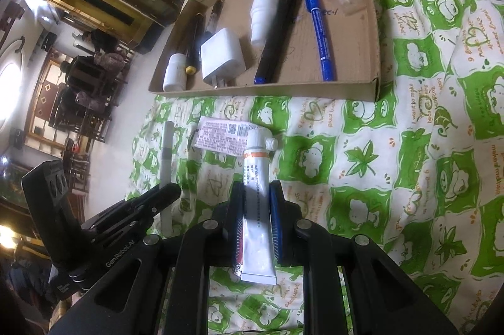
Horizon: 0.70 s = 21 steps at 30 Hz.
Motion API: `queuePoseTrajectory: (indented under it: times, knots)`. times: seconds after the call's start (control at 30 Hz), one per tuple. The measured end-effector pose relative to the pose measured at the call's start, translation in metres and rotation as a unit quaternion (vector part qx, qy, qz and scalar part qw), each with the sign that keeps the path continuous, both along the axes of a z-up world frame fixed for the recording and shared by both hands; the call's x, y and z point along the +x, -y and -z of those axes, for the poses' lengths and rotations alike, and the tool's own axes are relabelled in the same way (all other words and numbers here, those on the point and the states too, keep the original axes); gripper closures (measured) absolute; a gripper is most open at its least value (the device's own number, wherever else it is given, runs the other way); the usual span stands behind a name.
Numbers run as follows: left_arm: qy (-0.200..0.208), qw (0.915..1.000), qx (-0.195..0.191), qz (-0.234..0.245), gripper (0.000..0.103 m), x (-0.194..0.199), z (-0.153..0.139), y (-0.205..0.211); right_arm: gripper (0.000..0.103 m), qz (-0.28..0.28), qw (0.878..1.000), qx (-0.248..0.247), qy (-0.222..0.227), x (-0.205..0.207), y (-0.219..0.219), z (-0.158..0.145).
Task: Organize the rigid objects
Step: 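Carry the white marker with left tool while right tool carries the ointment tube into the tray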
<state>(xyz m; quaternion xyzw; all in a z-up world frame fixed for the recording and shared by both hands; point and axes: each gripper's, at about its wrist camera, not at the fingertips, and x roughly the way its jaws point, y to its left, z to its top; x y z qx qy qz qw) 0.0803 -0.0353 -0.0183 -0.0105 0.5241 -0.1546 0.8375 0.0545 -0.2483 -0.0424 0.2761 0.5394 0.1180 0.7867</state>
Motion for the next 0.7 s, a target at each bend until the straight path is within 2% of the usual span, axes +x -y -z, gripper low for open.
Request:
queuePoseTrajectory:
  times: [0.33, 0.7]
  knots:
    - [0.016, 0.9998, -0.014, -0.002, 0.093, 0.007, -0.014, 0.002, 0.088, 0.014, 1.000, -0.004, 0.012, 0.003, 0.008, -0.005]
    - [0.031, 0.9993, -0.017, 0.009, 0.093, 0.026, -0.033, 0.011, 0.088, 0.054, 0.997, -0.018, 0.053, 0.011, 0.033, -0.026]
